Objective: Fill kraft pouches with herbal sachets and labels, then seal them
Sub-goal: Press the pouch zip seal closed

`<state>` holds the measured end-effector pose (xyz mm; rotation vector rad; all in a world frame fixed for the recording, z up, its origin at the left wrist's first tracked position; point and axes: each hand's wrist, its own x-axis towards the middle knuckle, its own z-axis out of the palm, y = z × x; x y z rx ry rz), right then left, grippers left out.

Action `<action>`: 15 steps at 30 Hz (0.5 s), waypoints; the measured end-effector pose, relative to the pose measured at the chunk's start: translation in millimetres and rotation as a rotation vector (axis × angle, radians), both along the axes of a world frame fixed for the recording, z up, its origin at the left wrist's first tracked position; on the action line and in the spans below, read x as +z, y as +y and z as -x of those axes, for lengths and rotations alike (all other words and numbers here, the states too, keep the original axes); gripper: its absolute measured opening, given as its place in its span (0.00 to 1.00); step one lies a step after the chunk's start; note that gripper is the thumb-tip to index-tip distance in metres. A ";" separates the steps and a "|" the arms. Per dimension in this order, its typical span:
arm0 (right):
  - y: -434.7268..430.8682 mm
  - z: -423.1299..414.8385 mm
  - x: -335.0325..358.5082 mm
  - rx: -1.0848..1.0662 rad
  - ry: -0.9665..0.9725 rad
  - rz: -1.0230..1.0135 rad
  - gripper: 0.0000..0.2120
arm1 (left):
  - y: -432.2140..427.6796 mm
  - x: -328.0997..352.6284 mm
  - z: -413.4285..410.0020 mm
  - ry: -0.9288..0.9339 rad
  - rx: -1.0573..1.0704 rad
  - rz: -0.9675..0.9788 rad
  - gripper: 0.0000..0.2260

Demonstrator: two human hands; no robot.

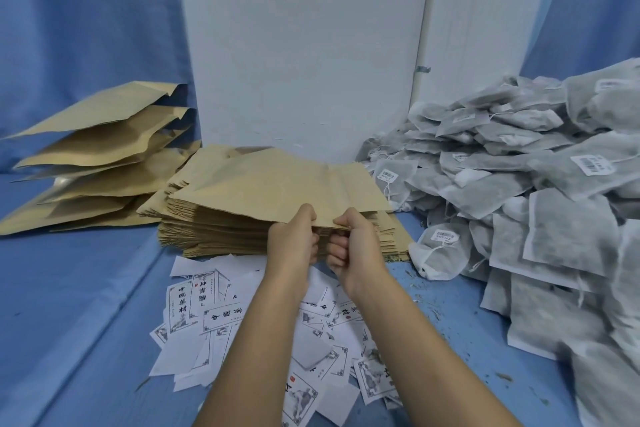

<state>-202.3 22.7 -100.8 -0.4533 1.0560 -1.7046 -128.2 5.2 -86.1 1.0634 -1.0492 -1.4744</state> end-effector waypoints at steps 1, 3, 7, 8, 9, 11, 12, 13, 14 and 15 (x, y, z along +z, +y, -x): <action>0.6 -2.0 0.7 0.024 0.016 0.008 0.13 | 1.7 -0.3 1.0 -0.029 -0.024 -0.004 0.13; 1.6 -6.3 2.3 0.074 0.064 0.010 0.14 | 3.1 0.3 1.4 -0.030 -0.036 0.003 0.14; 0.7 -10.8 2.0 0.129 0.127 0.005 0.16 | 1.5 0.7 -2.2 0.096 0.015 0.012 0.16; -0.1 -11.4 1.8 0.126 0.121 0.009 0.15 | 1.1 0.2 -2.2 0.100 0.025 0.017 0.15; -0.2 -11.7 2.2 0.121 0.103 0.010 0.15 | 0.0 -1.0 -2.1 0.091 0.036 0.022 0.15; 1.1 -11.1 5.2 0.107 0.063 0.007 0.15 | -1.1 -1.4 -1.4 0.053 0.056 0.024 0.13; 1.9 -10.0 6.9 0.093 0.037 0.005 0.15 | -2.2 -1.1 -1.5 0.034 0.075 0.029 0.13; 2.8 -8.5 8.8 0.073 0.008 0.001 0.16 | -4.1 -1.2 -2.5 0.012 0.105 0.040 0.13; 3.6 -7.3 10.2 0.051 -0.013 -0.006 0.16 | -6.5 -1.8 -3.9 -0.011 0.140 0.054 0.12; 4.4 -6.9 11.0 0.032 -0.022 -0.015 0.16 | -8.4 -2.7 -5.6 -0.028 0.167 0.071 0.12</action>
